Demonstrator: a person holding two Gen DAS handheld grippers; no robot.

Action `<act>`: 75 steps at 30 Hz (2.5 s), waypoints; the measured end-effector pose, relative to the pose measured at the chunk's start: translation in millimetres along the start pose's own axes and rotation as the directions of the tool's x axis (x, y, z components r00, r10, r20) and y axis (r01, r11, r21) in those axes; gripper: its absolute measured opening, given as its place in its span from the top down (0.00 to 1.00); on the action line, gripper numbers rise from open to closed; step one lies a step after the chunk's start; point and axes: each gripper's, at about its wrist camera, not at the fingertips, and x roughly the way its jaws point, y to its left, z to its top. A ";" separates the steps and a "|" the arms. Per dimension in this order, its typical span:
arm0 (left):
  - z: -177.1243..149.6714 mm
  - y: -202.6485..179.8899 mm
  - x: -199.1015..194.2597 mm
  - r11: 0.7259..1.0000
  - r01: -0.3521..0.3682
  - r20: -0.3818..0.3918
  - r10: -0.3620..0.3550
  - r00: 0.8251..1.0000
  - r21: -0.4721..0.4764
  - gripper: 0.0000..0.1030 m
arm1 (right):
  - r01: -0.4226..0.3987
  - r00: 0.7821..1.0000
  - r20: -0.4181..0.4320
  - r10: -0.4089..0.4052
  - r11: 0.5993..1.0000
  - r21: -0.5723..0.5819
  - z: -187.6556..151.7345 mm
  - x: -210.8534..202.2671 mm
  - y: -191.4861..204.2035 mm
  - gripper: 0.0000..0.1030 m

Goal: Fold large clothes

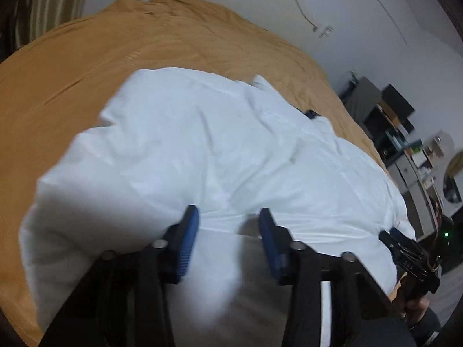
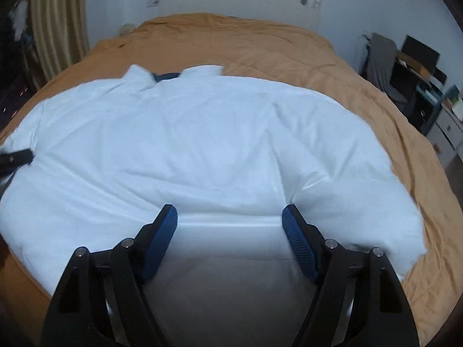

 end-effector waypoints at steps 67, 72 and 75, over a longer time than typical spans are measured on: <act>132.9 -153.0 169.0 0.966 -0.117 -0.224 0.170 0.960 0.232 0.00 | 0.171 0.964 -0.217 -0.155 0.984 0.055 142.0 88.0 -5.8 0.00; 138.2 -115.4 180.7 0.951 -0.231 -0.193 0.271 0.943 0.208 0.00 | 0.234 0.946 -0.259 -0.193 0.962 0.138 136.1 93.1 -52.2 0.00; 146.4 -86.3 156.3 0.930 -0.335 -0.131 0.354 0.926 0.150 0.00 | 0.327 0.922 -0.277 -0.270 0.927 0.185 133.5 73.6 -79.3 0.00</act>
